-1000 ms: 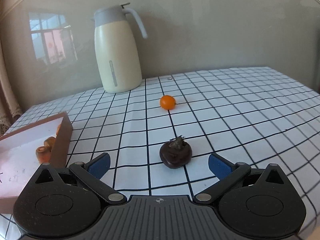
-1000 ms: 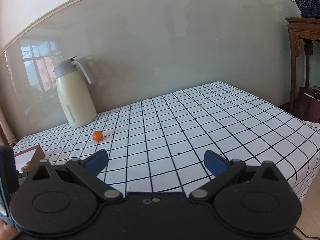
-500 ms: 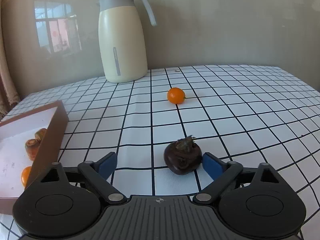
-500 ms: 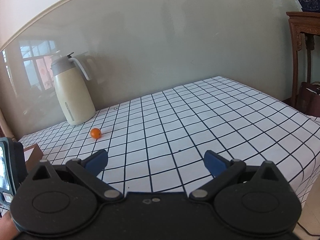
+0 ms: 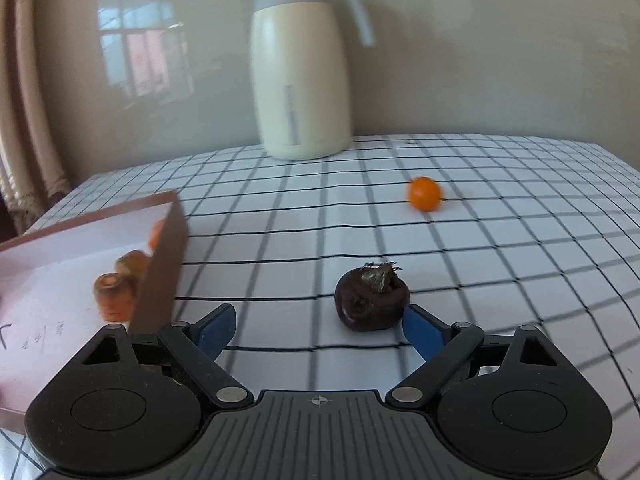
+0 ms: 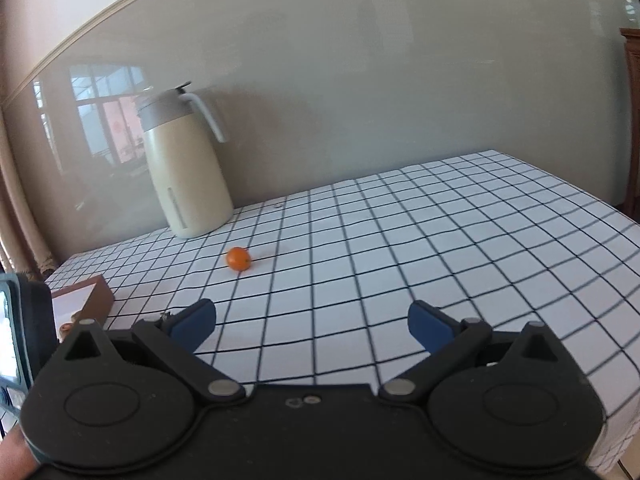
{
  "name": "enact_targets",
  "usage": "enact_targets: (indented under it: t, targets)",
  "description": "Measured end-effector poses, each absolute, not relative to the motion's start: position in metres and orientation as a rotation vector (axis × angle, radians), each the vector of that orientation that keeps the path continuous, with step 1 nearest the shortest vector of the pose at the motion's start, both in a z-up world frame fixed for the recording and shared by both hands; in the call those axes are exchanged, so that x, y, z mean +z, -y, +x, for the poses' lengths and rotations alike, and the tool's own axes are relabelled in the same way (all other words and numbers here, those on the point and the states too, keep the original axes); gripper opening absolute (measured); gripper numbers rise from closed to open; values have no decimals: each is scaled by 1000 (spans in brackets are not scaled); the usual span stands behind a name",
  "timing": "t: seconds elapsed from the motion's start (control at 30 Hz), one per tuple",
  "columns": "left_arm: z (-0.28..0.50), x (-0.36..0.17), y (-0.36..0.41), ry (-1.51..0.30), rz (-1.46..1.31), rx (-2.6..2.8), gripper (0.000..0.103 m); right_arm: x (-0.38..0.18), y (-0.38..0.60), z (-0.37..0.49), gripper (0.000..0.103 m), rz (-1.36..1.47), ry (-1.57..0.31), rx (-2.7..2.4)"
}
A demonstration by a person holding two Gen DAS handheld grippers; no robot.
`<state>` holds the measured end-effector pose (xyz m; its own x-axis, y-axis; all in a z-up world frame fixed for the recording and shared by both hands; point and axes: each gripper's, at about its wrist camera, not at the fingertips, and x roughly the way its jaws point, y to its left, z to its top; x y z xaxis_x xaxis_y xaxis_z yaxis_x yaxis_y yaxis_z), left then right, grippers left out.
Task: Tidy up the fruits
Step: 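Close the left tool around the mangosteen, then hold the mangosteen in the left tool while the right tool grasps the small mandarin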
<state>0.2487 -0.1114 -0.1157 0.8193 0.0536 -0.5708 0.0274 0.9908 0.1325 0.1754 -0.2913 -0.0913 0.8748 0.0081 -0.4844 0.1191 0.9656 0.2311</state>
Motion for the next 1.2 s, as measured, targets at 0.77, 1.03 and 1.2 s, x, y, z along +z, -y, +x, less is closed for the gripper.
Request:
enact_targets:
  t: [0.77, 1.03, 1.2]
  targets:
    - [286, -112, 111, -604, 119, -56, 72, -100, 274, 226, 97, 242, -525, -14]
    - [298, -117, 103, -627, 103, -33, 65, -102, 268, 250, 96, 229, -534, 13]
    - [304, -118, 96, -629, 86, -22, 56, -103, 263, 269, 94, 222, -555, 32]
